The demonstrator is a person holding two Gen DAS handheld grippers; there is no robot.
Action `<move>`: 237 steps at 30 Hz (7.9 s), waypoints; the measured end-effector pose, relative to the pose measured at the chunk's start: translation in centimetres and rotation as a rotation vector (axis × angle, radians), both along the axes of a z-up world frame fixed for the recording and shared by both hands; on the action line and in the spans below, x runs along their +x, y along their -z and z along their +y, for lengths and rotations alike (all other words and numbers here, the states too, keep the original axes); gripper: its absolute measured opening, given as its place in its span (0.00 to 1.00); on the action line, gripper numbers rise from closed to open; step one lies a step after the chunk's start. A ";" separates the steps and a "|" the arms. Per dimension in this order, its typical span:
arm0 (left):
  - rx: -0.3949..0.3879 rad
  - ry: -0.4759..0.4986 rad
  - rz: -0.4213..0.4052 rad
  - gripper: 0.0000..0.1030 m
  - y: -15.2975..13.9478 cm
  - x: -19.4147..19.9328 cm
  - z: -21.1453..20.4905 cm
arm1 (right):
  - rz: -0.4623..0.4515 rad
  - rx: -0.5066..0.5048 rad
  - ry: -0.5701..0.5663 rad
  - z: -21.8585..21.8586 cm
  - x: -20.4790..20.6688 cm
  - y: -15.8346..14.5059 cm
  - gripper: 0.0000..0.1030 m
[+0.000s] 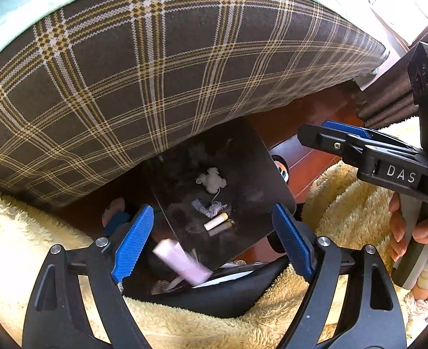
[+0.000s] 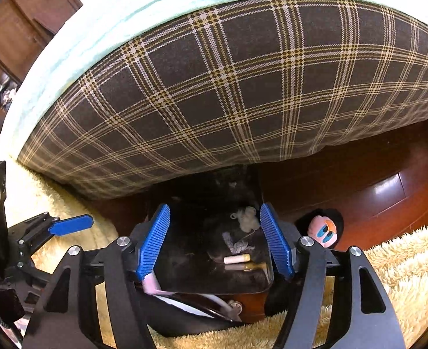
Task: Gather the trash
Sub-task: 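Open the left gripper over the bin while the right gripper releases the cloth, then raise both open grippers back over the bed, then grasp the white plastic cup with the right gripper while the left gripper grasps the black box, then carry the black box and white cup down to the black bin, then open the left gripper over the bin while the right gripper releases the cup, then raise both open grippers back over the bed, then grasp the green bottle with the right gripper while the left gripper grasps the grey plush toy, then carry the green bottle and grey plush toy down to the black bin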
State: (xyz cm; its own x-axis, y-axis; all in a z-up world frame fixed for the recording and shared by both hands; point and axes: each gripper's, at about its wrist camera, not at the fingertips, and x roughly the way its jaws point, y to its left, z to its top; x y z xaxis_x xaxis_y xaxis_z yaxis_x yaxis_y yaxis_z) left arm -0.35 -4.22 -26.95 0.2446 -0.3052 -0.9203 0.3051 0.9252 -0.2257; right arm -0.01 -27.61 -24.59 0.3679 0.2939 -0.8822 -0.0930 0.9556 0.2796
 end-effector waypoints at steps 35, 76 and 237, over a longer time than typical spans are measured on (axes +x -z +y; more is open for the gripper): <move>0.070 -0.293 -0.536 0.92 -18.9 10.5 8.2 | -0.486 -0.054 0.039 1.3 10.6 -17.6 0.87; 0.099 -0.264 -0.562 0.74 -18.9 15.9 9.1 | -0.520 -0.052 0.017 2.2 12.7 -15.9 0.36; -0.025 -0.055 -0.685 0.15 -27.3 11.3 1.8 | -0.542 0.005 -0.058 0.5 11.0 -20.3 0.46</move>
State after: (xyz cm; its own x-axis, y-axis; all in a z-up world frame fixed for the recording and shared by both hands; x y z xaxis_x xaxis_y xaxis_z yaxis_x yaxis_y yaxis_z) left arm 10.92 -2.46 0.35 0.7846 -0.2951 -0.5452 0.3397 0.9403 -0.0201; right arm 11.04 -27.16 -4.26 0.7526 0.3313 -0.5691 -0.2781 0.9433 0.1814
